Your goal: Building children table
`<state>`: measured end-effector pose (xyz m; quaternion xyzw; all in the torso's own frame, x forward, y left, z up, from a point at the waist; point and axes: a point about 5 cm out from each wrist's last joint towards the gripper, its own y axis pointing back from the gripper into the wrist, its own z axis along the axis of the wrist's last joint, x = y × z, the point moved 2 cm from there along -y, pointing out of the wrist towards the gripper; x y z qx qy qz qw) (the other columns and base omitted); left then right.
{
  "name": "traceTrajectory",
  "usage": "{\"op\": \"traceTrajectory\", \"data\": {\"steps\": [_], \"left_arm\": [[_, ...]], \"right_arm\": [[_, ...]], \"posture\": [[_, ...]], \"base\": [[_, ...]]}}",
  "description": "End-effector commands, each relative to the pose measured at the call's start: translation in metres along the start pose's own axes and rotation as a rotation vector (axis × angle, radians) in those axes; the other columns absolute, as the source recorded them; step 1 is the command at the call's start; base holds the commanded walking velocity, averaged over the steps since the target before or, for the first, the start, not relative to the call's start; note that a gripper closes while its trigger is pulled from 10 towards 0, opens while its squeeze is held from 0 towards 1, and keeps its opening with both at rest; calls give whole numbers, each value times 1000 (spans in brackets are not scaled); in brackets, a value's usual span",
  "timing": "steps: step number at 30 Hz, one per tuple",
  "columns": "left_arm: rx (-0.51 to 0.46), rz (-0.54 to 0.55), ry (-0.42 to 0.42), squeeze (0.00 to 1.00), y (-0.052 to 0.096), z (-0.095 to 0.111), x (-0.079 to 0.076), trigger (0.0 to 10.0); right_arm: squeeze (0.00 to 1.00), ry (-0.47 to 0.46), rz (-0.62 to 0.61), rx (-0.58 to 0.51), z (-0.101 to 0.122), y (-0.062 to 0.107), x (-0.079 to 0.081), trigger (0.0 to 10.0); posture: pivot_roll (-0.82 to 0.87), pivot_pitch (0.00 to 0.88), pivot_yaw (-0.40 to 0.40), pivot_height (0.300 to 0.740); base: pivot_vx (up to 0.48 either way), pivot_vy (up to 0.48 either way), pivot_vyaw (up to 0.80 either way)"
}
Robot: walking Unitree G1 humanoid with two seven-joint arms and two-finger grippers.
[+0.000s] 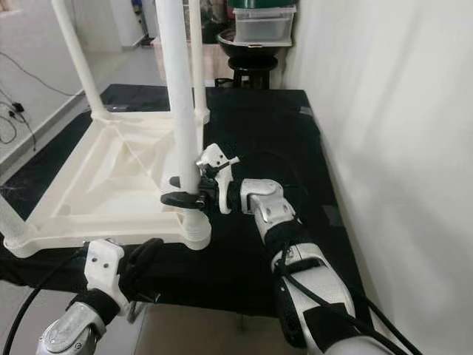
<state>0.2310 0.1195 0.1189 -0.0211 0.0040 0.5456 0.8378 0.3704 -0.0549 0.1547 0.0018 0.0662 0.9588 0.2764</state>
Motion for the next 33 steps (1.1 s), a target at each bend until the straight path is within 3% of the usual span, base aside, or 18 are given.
{"op": "traceTrajectory", "data": {"steps": [1,2,3,4,5,6,12,13,14,15,19,21,23,24,25,29,32,33], "left_arm": [[10,6,-6,0,1,-1,1,10000],[9,9,-2,0,2,0,2,10000],[9,9,-2,0,2,0,2,10000],[7,11,6,0,2,0,4,10000],[7,11,6,0,2,0,4,10000],[7,10,13,0,1,0,5,10000],[13,-2,36,0,-2,0,5,10000],[12,3,38,0,-2,0,5,10000],[12,8,39,0,-2,0,5,10000],[11,10,40,0,-2,0,5,10000],[12,9,42,0,-2,-1,5,10000],[14,2,50,0,-3,-2,5,10000],[14,0,54,0,-4,-2,5,10000],[14,0,54,0,-4,-2,5,10000],[15,-2,57,0,-5,-3,5,10000],[17,-2,61,0,-7,-4,6,10000],[18,-2,63,0,-7,-5,6,10000],[19,-1,65,0,-8,-6,6,10000]], "right_arm": [[0,-27,-185,148,-28,9,-12,0],[0,-107,-438,130,-33,12,-14,0],[0,-107,-438,130,-33,12,-14,0],[0,-157,-471,140,-45,14,5,0],[0,-157,-471,140,-45,14,5,0],[0,-162,-426,146,-50,13,19,0],[0,-134,-367,136,-45,1,14,0],[902,-135,-322,105,-37,-5,15,10000],[902,-134,-284,84,-32,-8,17,10000],[1000,-139,-260,55,-24,-10,19,10000],[1000,-135,-223,23,-16,-12,22,10000],[1000,-87,19,-91,15,-14,33,10000],[988,-8,176,-132,29,-9,36,10000],[988,-8,176,-132,29,-9,36,10000],[0,31,284,-134,36,-3,38,10000],[0,98,397,-96,39,2,29,10000],[0,76,425,-79,39,2,22,10000],[0,66,430,-70,40,1,17,8039]], "posture": [[16,5,-1,740],[2,15,6,740],[2,15,6,740],[-9,26,22,740],[-9,26,22,740],[-30,12,38,740],[9,8,23,740],[12,4,22,740],[13,2,22,740],[13,1,21,740],[14,0,21,740],[10,0,24,740],[11,0,24,740],[11,0,24,740],[12,0,20,740],[23,0,8,740],[27,0,4,740],[30,0,2,740]], "base": [[0,0,0],[0,0,0],[0,0,0],[0,0,0],[0,0,0],[0,0,0],[0,0,0],[0,0,0],[0,0,0],[0,0,0],[0,0,0],[0,0,0],[0,0,0],[0,0,0],[0,0,0],[0,0,0],[0,0,0],[0,0,0]]}}
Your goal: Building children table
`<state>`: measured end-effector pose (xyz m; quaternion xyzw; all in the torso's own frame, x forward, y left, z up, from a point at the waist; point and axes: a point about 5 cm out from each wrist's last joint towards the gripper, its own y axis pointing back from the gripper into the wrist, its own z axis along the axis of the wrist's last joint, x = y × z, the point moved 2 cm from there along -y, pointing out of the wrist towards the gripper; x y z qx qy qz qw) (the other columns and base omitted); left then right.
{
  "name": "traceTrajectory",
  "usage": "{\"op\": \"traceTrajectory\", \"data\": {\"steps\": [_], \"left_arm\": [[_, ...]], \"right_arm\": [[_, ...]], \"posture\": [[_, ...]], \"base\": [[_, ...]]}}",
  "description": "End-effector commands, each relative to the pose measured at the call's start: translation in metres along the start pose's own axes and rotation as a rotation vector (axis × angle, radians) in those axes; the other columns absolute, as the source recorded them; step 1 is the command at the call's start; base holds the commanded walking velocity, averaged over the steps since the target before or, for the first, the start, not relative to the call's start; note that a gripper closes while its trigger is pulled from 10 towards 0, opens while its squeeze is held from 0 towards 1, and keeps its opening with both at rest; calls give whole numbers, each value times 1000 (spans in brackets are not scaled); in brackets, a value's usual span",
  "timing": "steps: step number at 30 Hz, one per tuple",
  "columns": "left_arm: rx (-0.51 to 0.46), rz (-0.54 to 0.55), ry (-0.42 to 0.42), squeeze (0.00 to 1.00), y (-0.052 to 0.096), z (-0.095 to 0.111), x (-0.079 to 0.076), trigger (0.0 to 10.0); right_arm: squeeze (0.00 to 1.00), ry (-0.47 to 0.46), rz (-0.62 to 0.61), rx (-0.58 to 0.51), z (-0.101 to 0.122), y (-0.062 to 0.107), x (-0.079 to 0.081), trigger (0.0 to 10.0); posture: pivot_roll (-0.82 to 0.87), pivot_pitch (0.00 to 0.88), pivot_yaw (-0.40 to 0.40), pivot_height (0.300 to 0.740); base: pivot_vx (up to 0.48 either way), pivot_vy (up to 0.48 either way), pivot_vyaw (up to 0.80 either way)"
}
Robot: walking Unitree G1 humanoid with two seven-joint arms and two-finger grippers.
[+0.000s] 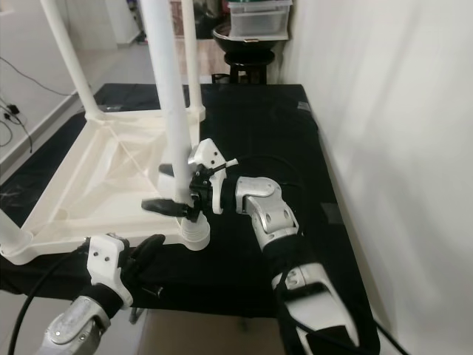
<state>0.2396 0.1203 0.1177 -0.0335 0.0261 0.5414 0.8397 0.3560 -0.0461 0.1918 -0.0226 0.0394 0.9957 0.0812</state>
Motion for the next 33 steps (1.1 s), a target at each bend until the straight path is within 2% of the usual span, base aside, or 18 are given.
{"op": "traceTrajectory", "data": {"steps": [1,2,10,12,13,14,15,16,18,19,20,21,22,27,28,29,32,33], "left_arm": [[15,7,14,0,-1,-4,2,10000],[15,7,17,0,-2,-5,2,10000],[11,7,22,0,-3,-4,1,10000],[9,7,24,0,-3,-4,0,10000],[7,6,26,0,-3,-3,0,10000],[7,6,26,0,-3,-3,0,10000],[5,5,27,0,-2,-3,-1,10000],[2,6,27,0,0,-2,0,10000],[2,6,27,0,0,-2,0,10000],[0,9,28,0,0,-1,0,10000],[0,9,28,0,0,-1,0,10000],[2,7,27,0,0,-2,0,10000],[4,3,32,0,-1,-2,0,10000],[-1,4,45,0,-2,-1,0,10000],[-5,11,45,0,-2,-1,0,10000],[-5,11,45,0,-2,-1,0,10000],[-5,11,46,0,-3,-1,0,10000],[-4,7,47,0,-3,-1,0,10000]], "right_arm": [[0,6,36,0,2,-4,-1,8039],[0,-51,1,0,0,-5,-9,0],[0,-74,-39,-7,-5,-2,-11,0],[0,-76,-78,-7,-8,1,-11,0],[0,-78,-154,13,-15,2,-12,0],[0,-78,-154,13,-15,2,-12,0],[0,-74,-467,69,-27,2,-23,0],[0,-190,-623,103,-46,-3,-8,0],[0,-190,-623,103,-46,-3,-8,0],[0,-229,-720,116,-57,-8,10,0],[0,-229,-720,116,-57,-8,10,0],[0,-269,-709,125,-65,-13,22,0],[0,-269,-674,119,-66,-16,24,0],[0,-225,-646,129,-59,-16,10,0],[0,-199,-624,121,-53,-18,6,10000],[961,-183,-598,118,-51,-19,6,10000],[1000,-188,-562,103,-48,-21,6,10000],[1000,-175,-503,92,-43,-23,5,10000]], "posture": [[30,0,2,740],[28,0,1,740],[24,0,3,740],[19,0,3,740],[17,0,-3,740],[17,0,-3,740],[18,0,-20,740],[8,0,-18,740],[8,0,-18,740],[-18,0,11,740],[-18,0,11,740],[-23,0,14,740],[-7,0,4,740],[-7,0,-4,740],[-5,0,-6,740],[-5,0,-6,740],[-3,0,-3,740],[-5,0,2,740]], "base": [[0,0,0],[0,0,0],[0,0,0],[0,0,0],[0,0,0],[0,0,0],[0,0,0],[0,0,0],[0,0,0],[0,0,0],[0,0,0],[0,0,0],[0,0,0],[0,0,0],[0,0,0],[0,0,0],[0,0,0],[0,0,0]]}}
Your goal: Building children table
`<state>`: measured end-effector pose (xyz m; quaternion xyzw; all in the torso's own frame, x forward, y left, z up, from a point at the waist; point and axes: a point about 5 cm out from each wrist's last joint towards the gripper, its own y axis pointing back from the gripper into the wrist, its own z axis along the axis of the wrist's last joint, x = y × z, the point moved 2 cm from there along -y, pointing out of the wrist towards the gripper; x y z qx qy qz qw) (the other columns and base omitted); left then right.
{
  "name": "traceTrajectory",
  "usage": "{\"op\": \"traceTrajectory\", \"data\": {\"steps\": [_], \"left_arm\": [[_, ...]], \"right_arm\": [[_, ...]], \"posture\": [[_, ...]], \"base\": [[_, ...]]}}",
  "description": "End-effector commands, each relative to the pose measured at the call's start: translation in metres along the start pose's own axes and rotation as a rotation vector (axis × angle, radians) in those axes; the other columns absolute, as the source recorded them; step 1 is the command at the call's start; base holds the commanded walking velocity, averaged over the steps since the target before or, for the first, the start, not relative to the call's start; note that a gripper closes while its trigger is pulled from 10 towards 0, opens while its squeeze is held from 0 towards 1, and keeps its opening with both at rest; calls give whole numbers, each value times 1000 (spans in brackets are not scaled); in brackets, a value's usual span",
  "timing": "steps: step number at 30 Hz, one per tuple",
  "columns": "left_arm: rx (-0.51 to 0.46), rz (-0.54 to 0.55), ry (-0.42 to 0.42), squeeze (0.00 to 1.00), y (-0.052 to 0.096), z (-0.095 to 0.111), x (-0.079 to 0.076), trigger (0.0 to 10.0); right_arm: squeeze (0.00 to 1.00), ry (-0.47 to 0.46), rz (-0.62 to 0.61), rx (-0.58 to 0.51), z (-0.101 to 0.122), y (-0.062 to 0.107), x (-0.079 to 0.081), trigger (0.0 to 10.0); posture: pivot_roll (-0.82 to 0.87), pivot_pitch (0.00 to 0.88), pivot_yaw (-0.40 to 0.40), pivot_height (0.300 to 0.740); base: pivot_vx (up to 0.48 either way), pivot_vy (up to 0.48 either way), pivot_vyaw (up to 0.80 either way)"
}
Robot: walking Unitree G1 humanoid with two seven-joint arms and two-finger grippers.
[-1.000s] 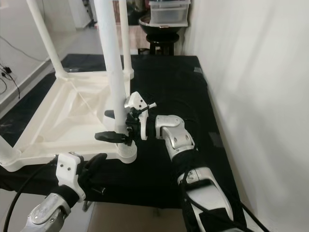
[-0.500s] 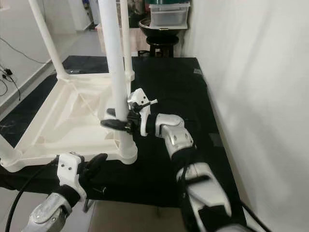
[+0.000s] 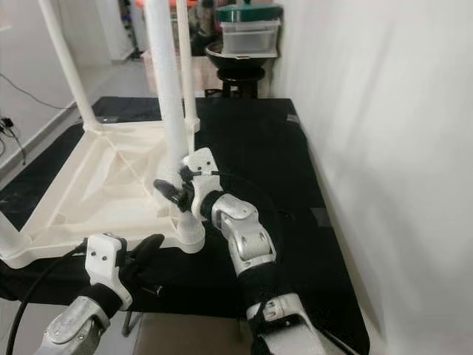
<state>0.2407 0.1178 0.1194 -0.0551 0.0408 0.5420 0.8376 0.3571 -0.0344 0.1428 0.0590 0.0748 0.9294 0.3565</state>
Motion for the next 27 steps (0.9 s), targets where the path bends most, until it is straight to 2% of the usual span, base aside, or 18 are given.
{"op": "traceTrajectory", "data": {"steps": [1,2,3,5,6,7,8,9,10,11,12,14,17,18,19,20,27], "left_arm": [[18,2,-1,0,-1,-2,2,10000],[19,0,1,0,-1,-2,2,10000],[19,0,1,0,-1,-2,2,10000],[21,-1,3,0,-1,-2,3,10000],[21,-1,3,0,-1,-2,3,10000],[23,-2,4,0,-2,-3,3,10000],[23,-2,4,0,-2,-3,3,10000],[23,-2,4,0,-2,-3,3,10000],[25,-2,6,0,-2,-3,3,10000],[26,-3,7,0,-2,-3,3,10000],[26,-3,7,0,-2,-3,3,10000],[28,-4,10,0,-3,-4,3,10000],[29,-5,11,0,-3,-4,3,10000],[30,-5,12,0,-3,-4,3,10000],[30,-5,12,0,-3,-4,3,10000],[31,-5,12,0,-3,-5,3,10000],[32,-5,15,0,-3,-5,2,10000]], "right_arm": [[1000,9,75,-8,9,-5,10,10000],[1000,32,154,-50,20,-4,14,10000],[1000,32,154,-50,20,-4,14,10000],[1000,79,296,-116,39,0,19,10000],[1000,79,296,-116,39,0,19,10000],[1000,93,363,-149,47,3,20,10000],[90,98,396,-166,51,5,21,10000],[90,98,396,-166,51,5,21,10000],[0,105,486,-173,55,8,21,10000],[0,112,554,-157,55,9,19,10000],[0,112,554,-157,55,9,19,10000],[0,134,632,-125,54,9,15,10000],[0,140,639,-111,54,8,12,10000],[0,123,639,-105,55,6,10,4863],[0,123,639,-105,55,6,10,4863],[0,110,642,-98,55,5,7,0],[0,86,619,-95,50,8,-1,0]], "posture": [[-5,0,2,740],[-6,0,5,740],[-6,0,5,740],[-5,0,5,740],[-5,0,5,740],[0,0,1,740],[0,0,1,740],[0,0,1,740],[2,0,-1,740],[7,0,-3,740],[7,0,-3,740],[7,0,-3,740],[15,0,-5,740],[20,0,-10,740],[20,0,-10,740],[21,0,-10,740],[17,0,-9,740]], "base": [[0,0,0],[0,0,0],[0,0,0],[0,0,0],[0,0,0],[0,0,0],[0,0,0],[0,0,0],[0,0,0],[0,0,0],[0,0,0],[0,0,0],[0,0,0],[0,0,0],[0,0,0],[0,0,0],[0,0,0]]}}
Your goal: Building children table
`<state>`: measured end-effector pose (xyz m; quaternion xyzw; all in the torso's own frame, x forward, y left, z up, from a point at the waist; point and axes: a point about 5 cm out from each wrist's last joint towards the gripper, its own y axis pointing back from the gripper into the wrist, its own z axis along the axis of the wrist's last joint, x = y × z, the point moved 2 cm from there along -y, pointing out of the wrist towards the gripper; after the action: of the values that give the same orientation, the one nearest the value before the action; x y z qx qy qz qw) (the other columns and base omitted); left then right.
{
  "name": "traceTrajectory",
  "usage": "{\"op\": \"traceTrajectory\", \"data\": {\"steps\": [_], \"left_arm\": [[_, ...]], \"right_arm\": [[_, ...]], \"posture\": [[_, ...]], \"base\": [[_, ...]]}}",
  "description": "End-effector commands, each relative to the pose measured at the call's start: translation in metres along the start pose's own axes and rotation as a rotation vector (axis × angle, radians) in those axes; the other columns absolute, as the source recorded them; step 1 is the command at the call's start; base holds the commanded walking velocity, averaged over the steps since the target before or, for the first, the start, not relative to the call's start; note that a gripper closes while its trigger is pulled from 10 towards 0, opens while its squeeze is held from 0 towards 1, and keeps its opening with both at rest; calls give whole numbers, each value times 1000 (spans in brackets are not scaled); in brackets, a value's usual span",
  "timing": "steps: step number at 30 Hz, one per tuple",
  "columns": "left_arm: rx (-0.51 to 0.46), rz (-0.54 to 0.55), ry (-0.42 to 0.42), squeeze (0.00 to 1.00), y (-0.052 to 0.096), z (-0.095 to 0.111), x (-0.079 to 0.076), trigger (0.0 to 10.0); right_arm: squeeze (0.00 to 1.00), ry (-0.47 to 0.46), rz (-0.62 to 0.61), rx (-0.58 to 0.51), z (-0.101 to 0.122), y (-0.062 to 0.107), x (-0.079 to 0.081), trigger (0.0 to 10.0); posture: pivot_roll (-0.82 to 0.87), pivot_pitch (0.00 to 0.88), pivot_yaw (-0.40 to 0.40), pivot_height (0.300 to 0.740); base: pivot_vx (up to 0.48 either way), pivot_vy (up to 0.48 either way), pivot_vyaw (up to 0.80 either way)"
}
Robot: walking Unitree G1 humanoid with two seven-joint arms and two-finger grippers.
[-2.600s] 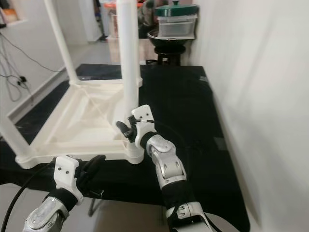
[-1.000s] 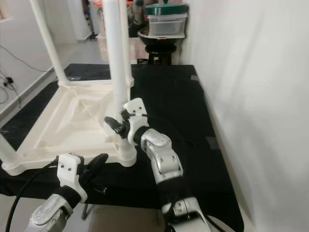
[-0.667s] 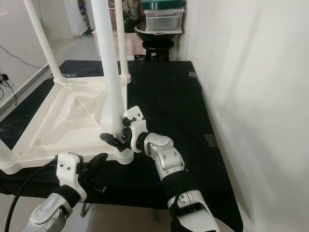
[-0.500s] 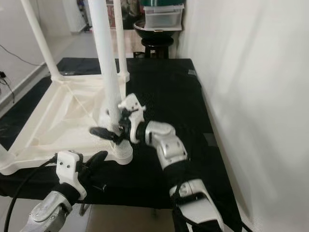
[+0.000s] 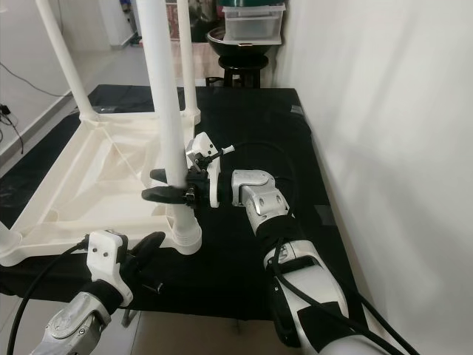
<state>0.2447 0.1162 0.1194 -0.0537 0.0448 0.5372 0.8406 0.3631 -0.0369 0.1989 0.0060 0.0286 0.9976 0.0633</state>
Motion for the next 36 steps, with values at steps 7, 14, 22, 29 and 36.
{"op": "traceTrajectory", "data": {"steps": [7,14,22,29,36], "left_arm": [[22,4,12,0,2,-4,2,10000],[22,4,12,0,5,-2,5,10000],[22,7,15,0,4,-3,4,10000],[25,2,25,0,2,-4,3,10000],[25,2,26,0,1,-5,4,10000]], "right_arm": [[0,-41,-82,-6,-18,7,2,0],[0,-191,-712,108,-78,-5,26,0],[0,-167,-686,117,-73,-11,19,10000],[1000,-111,-421,-36,-29,-21,21,10000],[333,-8,-53,-69,-5,-13,23,10000]], "posture": [[8,0,-13,740],[-32,0,25,740],[-3,0,4,740],[-1,0,9,740],[5,0,6,740]], "base": [[0,0,0],[0,0,0],[0,0,0],[0,0,0],[0,0,0]]}}
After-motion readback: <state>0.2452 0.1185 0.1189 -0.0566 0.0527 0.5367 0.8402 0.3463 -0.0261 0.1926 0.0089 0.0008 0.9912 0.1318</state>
